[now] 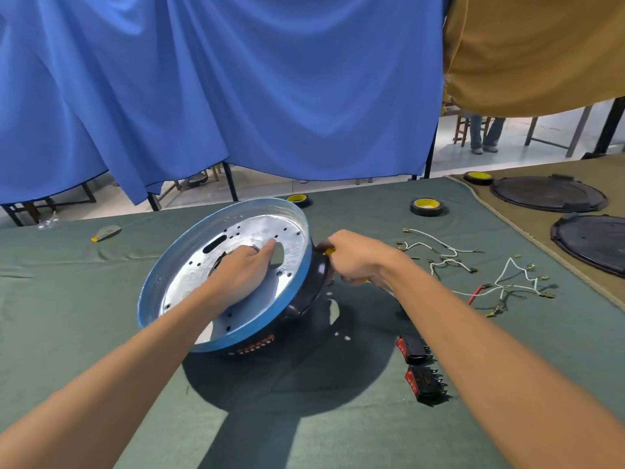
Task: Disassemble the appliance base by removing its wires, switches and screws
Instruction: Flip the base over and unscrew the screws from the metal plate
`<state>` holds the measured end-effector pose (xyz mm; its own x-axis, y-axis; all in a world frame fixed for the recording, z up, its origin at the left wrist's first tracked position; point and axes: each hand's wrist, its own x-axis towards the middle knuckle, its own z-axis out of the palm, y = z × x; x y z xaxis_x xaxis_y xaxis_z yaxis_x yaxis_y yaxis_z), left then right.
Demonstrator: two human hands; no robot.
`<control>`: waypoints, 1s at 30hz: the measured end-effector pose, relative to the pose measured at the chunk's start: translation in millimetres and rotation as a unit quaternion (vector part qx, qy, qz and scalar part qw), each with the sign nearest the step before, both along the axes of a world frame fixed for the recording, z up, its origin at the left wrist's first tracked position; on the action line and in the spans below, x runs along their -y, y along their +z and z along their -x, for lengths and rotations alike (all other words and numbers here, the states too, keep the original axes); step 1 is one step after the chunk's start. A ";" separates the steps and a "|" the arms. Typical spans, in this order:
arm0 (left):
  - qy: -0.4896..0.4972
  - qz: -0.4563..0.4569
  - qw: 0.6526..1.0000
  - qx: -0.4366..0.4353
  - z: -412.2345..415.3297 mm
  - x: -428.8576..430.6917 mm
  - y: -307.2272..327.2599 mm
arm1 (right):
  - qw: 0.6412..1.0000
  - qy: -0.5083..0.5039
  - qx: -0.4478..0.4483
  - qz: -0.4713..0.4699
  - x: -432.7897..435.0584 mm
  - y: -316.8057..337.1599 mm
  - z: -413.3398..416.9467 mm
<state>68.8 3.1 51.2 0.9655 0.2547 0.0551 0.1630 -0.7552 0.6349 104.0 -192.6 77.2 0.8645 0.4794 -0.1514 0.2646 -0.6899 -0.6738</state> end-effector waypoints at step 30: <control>-0.103 -0.099 0.981 -0.130 -6.9 -5.3 5.1 | 0.965 -0.067 0.147 0.204 23.4 -4.5 -27.2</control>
<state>75.7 8.4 56.3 0.9833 0.0625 -0.1708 0.1313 -0.8938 0.4289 131.2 -216.0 72.7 0.9489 0.3127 -0.0422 0.2933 -0.9235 -0.2473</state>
